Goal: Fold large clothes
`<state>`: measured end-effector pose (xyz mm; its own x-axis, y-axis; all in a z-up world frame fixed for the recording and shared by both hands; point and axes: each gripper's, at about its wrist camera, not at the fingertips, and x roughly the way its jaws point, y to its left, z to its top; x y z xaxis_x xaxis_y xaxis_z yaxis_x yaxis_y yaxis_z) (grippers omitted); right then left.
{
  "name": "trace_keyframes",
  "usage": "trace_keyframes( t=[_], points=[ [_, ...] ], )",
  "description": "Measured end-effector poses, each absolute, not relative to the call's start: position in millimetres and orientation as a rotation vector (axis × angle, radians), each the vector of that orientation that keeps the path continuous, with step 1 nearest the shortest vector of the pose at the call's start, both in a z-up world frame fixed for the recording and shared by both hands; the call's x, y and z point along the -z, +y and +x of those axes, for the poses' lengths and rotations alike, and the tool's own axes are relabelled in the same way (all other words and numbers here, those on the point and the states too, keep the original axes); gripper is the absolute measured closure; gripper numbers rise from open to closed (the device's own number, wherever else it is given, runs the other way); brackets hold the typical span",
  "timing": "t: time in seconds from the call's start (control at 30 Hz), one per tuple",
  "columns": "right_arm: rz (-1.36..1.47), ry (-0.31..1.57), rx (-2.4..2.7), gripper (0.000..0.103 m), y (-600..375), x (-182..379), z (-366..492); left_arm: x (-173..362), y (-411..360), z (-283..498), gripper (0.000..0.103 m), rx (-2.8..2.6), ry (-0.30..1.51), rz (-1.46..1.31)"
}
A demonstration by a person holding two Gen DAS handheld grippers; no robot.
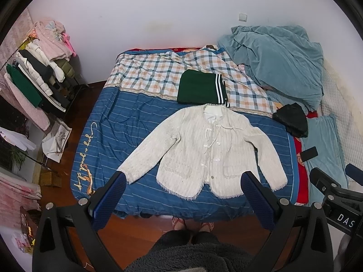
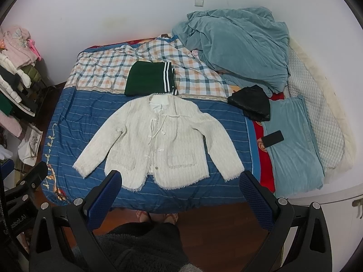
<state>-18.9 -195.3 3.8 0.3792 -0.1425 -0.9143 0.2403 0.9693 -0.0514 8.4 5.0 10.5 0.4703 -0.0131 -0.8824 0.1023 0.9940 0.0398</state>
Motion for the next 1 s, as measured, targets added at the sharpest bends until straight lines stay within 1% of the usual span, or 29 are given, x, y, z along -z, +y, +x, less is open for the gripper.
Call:
trace_keyframes(
  t=[1.0],
  points=[
    [0.093, 1.150, 0.245, 0.000, -189, -11, -12, -11, 1, 13, 0.000, 0.068, 1.070, 0.093]
  ],
)
